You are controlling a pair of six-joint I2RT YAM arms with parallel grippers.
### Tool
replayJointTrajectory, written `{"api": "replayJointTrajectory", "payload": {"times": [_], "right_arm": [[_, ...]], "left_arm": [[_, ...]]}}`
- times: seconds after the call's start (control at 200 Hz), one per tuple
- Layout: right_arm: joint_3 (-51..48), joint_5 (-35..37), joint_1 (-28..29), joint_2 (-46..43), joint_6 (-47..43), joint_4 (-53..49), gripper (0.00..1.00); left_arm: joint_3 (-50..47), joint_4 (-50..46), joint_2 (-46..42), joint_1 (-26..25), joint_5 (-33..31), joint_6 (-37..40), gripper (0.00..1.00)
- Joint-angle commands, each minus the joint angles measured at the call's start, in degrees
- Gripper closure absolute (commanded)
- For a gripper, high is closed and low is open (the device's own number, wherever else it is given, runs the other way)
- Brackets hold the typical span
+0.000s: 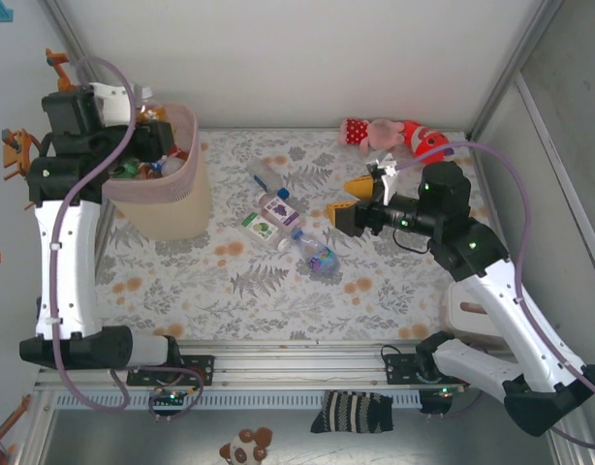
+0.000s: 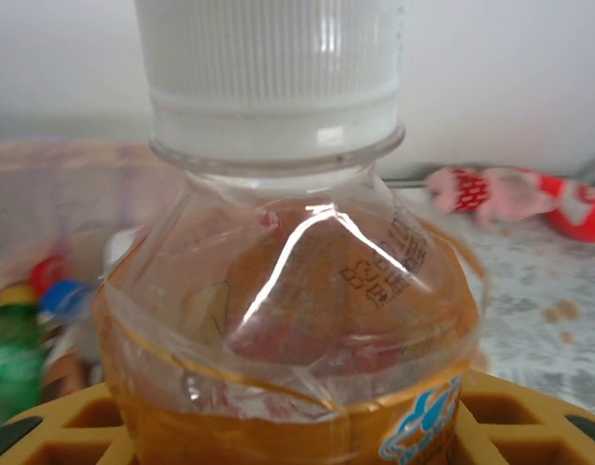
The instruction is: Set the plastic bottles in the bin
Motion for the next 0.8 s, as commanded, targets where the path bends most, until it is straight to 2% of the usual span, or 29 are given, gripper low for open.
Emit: {"api": "replayJointTrajectory", "payload": {"times": [0.0,0.175,0.481,0.646,0.791], "right_arm": [[1.84,0.16,0.26,0.21,-0.83,-0.23,0.22],[1.83,0.15,0.33,0.41,-1.42,-0.57,0.22],[1.82,0.65,0.26,0.97,-3.0,-1.85,0.21],[2.0,1.09,0.27,1.4,-3.71,-2.42,0.21],[2.09,0.93,0.26,2.11,-3.82,-2.42,0.21]], "left_arm": [[4.35,-10.02,4.21,4.12,-2.46,4.43,0.5],[13.21,-17.57,13.1,8.84,-6.15,6.97,0.5],[32.06,-32.22,29.47,10.71,-13.12,9.31,0.5],[30.88,-34.3,31.68,10.81,-16.31,9.08,0.5],[27.92,-34.96,33.29,10.8,-15.25,9.22,0.5]]}}
